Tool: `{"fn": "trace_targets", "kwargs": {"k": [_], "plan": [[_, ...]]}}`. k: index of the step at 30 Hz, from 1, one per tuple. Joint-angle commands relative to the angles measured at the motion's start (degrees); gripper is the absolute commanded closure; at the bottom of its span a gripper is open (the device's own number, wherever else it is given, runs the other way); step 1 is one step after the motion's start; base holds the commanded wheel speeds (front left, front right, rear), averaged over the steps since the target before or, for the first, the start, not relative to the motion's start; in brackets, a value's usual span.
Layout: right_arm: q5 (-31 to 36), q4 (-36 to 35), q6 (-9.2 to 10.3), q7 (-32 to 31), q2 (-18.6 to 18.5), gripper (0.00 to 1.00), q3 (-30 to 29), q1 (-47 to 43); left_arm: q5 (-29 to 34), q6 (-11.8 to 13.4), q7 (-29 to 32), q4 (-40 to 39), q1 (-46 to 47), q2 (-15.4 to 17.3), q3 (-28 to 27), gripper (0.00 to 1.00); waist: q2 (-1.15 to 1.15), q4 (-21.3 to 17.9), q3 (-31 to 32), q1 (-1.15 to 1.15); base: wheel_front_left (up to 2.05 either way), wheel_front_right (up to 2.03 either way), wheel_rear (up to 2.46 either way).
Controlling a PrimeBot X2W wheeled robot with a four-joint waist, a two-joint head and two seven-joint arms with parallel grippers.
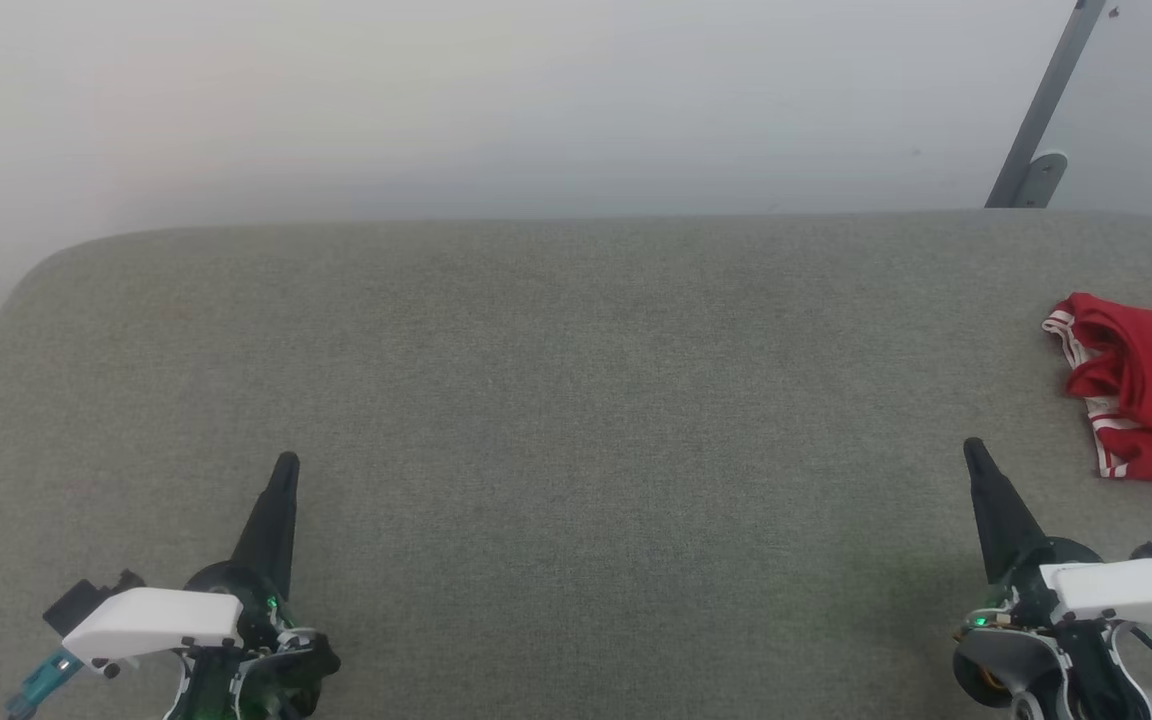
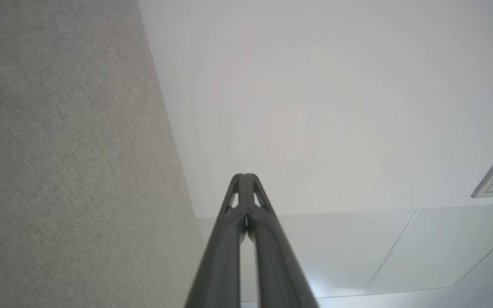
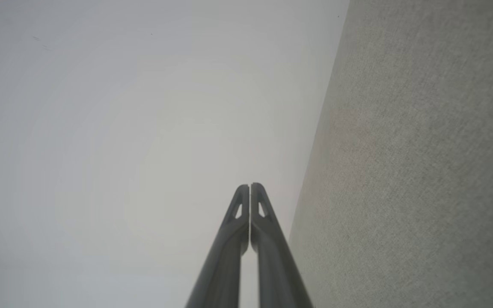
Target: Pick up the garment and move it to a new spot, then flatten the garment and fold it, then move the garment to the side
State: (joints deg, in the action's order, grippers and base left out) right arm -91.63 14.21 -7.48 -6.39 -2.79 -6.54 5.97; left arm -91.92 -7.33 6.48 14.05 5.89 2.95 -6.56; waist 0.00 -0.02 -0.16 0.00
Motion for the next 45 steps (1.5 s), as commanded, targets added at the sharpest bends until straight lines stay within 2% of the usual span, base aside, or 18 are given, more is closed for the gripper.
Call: {"fn": "trace_targets", "kwargs": {"k": [1,45], "plan": [[-1.2,-0.4,-0.03,-0.3,-0.2,1.0,0.0,0.5,-0.7,-0.3,0.3,0.1,0.8,-0.3,0.0,1.0,0.0,0.0,0.0,0.0,0.0,0.0,0.0],[-0.9,-0.3,-0.03,-0.3,-0.2,1.0,0.0,0.4,-0.6,-0.3,0.3,0.0,0.8,-0.2,0.0,1.0,0.0,0.0,0.0,0.0,0.0,0.0,0.0]]}}
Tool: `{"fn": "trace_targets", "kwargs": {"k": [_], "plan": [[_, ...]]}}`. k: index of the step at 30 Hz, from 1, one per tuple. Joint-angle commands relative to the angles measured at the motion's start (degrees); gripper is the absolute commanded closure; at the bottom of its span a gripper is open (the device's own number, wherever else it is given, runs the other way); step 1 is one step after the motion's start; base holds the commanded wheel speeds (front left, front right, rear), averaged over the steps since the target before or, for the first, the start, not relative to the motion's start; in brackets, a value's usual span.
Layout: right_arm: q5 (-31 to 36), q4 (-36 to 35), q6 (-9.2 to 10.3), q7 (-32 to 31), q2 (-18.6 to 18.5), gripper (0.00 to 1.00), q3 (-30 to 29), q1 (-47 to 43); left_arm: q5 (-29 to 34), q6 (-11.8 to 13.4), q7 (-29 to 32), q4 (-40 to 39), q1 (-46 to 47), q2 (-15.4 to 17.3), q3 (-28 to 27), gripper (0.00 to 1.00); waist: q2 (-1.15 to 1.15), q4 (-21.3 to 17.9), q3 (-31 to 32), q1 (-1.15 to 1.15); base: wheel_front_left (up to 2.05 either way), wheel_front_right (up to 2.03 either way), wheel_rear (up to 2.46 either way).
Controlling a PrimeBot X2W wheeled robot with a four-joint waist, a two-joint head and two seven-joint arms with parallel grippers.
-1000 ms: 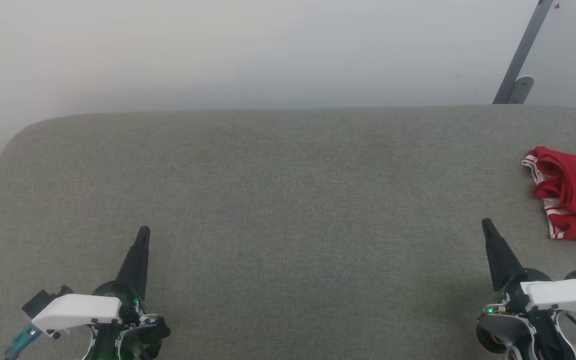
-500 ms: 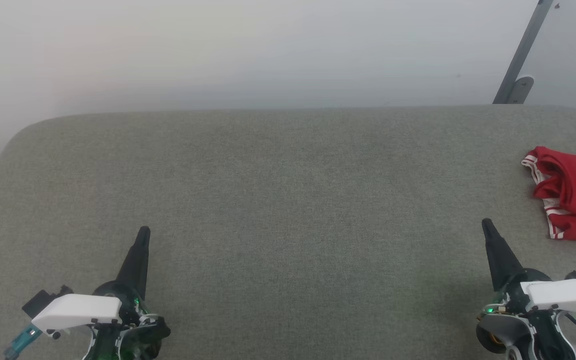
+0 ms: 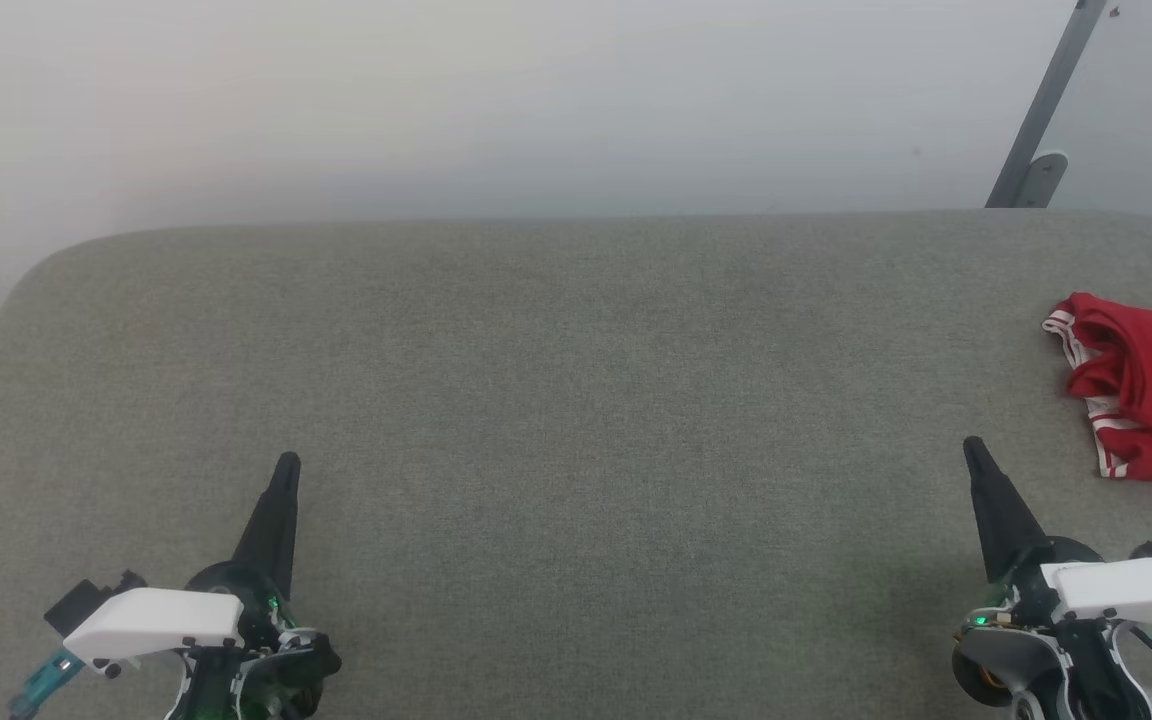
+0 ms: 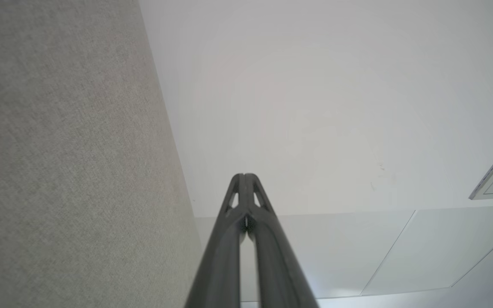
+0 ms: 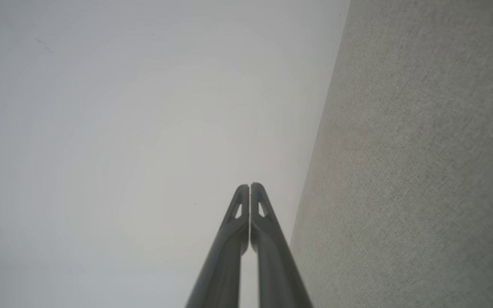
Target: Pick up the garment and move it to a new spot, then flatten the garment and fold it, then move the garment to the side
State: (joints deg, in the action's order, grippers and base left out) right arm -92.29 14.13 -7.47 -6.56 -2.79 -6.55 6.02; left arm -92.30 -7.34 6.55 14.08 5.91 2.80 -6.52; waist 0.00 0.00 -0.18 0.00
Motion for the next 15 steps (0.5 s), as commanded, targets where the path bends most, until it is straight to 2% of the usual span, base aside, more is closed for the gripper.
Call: {"fn": "trace_targets", "kwargs": {"k": [1,15], "plan": [[-0.2,-0.3,-0.03,-0.1,-0.2,1.0,0.0,0.4,-0.2,-0.3,0.2,0.0,0.7,-0.1,0.0,1.0,0.0,0.0,0.0,0.0,0.0,0.0,0.0],[-0.2,-0.3,-0.03,-0.1,-0.2,1.0,0.0,0.4,-0.2,-0.3,0.2,0.0,0.7,-0.1,0.0,1.0,0.0,0.0,0.0,0.0,0.0,0.0,0.0]]}}
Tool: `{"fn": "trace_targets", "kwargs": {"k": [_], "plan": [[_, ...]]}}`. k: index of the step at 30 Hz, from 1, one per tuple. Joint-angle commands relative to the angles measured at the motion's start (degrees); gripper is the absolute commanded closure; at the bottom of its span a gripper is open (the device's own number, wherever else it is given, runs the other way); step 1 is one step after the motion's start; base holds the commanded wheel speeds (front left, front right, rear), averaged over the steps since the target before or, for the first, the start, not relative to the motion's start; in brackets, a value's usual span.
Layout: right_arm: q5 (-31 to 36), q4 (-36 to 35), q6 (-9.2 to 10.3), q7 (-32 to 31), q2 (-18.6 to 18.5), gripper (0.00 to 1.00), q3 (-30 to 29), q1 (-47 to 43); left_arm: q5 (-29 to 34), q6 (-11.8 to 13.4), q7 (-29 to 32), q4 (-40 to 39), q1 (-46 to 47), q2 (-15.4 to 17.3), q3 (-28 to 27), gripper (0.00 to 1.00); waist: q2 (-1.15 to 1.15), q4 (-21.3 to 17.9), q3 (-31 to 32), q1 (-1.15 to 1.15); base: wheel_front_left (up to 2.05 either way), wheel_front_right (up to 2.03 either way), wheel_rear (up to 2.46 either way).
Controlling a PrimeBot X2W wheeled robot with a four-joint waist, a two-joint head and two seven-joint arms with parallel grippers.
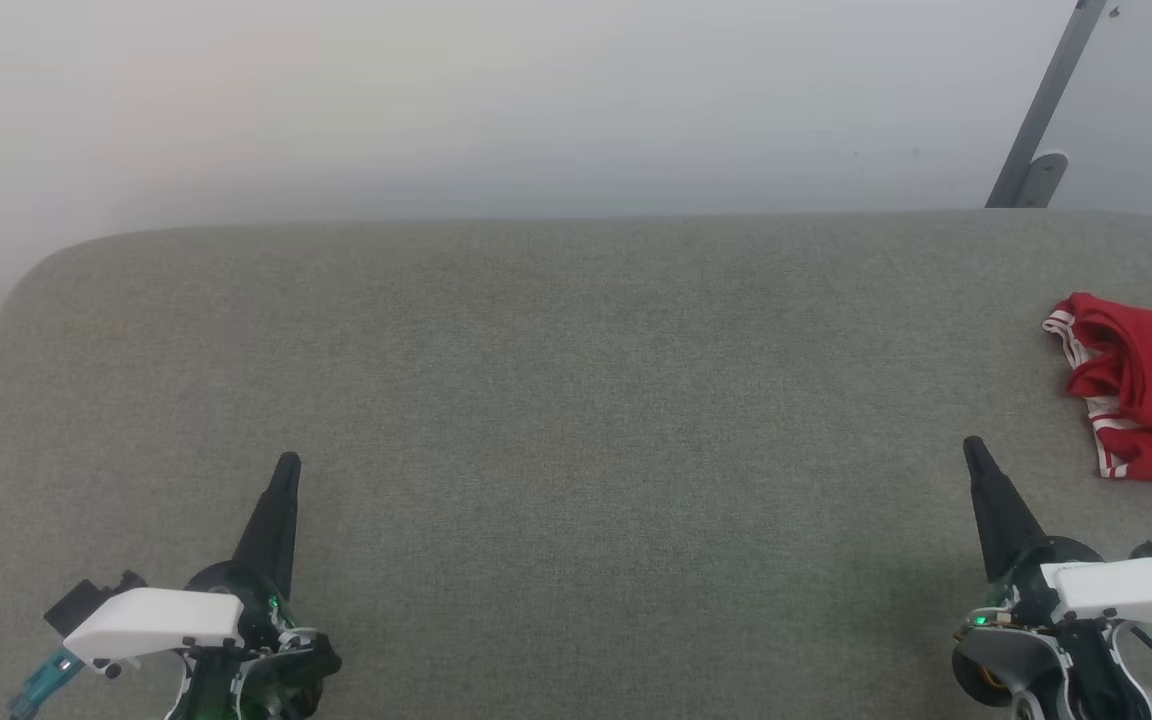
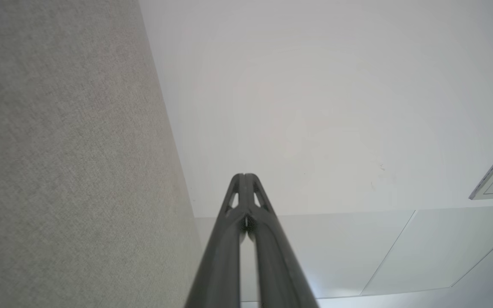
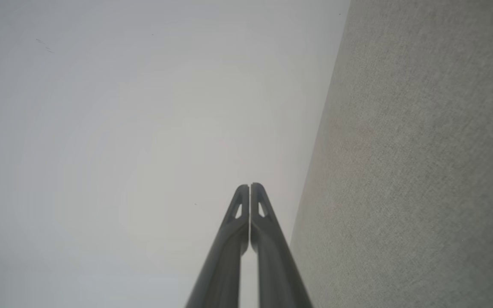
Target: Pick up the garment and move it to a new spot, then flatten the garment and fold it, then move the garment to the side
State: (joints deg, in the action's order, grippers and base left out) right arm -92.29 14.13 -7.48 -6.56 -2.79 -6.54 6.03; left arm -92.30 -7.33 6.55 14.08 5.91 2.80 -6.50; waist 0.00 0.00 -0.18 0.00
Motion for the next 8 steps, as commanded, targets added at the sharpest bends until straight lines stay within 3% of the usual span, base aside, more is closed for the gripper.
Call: {"fn": "trace_targets", "kwargs": {"k": [1,8], "plan": [[-0.2,-0.3,-0.02,-0.1,-0.2,1.0,0.0,0.4,-0.2,-0.3,0.2,0.0,0.7,-0.1,0.0,1.0,0.0,0.0,0.0,0.0,0.0,0.0,0.0],[-0.2,-0.3,-0.02,-0.1,-0.2,1.0,0.0,0.4,-0.2,-0.3,0.2,0.0,0.7,-0.1,0.0,1.0,0.0,0.0,0.0,0.0,0.0,0.0,0.0]]}}
